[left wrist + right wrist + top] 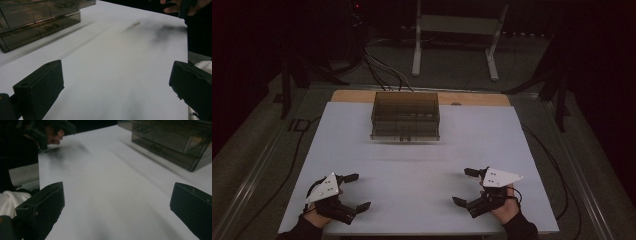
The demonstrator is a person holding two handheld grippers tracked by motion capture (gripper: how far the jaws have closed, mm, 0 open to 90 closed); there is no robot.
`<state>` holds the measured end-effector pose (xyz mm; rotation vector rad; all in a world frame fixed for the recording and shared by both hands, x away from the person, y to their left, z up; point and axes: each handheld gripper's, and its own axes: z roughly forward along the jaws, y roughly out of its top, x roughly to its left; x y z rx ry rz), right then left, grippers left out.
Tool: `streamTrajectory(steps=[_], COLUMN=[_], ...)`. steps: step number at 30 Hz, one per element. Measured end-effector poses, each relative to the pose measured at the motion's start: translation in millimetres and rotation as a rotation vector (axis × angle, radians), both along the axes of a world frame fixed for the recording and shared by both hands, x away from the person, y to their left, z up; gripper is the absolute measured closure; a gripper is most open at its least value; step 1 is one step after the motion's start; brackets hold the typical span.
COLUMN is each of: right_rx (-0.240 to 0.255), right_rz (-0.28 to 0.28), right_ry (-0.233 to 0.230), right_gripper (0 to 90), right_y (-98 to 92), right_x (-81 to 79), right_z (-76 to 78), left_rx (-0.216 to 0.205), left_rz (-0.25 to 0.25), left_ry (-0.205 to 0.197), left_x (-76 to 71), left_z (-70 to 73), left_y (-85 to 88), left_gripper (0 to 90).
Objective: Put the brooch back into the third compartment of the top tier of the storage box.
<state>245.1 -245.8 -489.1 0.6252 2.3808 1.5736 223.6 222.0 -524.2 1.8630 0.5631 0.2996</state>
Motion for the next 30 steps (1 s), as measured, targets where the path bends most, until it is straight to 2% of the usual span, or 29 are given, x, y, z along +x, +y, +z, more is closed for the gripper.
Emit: streamTrajectory(steps=[9, 14, 18, 20, 22, 24, 30], right_rx=[0.05, 0.055, 0.087, 0.087, 0.09, 0.087, 0.071], right_rz=[-0.008, -0.018, -0.039, -0.039, -0.074, -0.085, -0.106], right_ry=[-0.002, -0.008, 0.001, 0.001, -0.011, -0.019, -0.004], right_gripper=[0.0, 0.0, 0.0, 0.0, 0.0, 0.0, 0.0], right_y=[-3.7, -4.9, -8.1, -8.1, -12.2, -14.3, -18.8], right_x=[6.1, 10.1, 16.5, 16.5, 22.2, 24.9, 35.0], right_z=[16.9, 21.2, 28.6, 28.6, 32.9, 34.9, 37.5], left_rx=[-0.006, -0.006, -0.002, -0.003, -0.002, -0.002, 0.002], left_rz=[0.002, 0.0, -0.001, 0.0, 0.001, -0.001, 0.001], left_ry=[-0.002, -0.001, -0.005, -0.003, -0.002, -0.005, -0.004], left_x=[-0.5, -0.4, -0.8, -0.6, -0.9, -0.8, -1.0], left_z=[0.4, 0.2, 0.4, 0.3, 0.1, 0.4, 0.0], left_y=[0.7, 0.6, 0.4, 0.5, 0.5, 0.3, 0.0], left_gripper=[0.5, 0.5, 0.5, 0.5, 0.5, 0.5, 0.5])
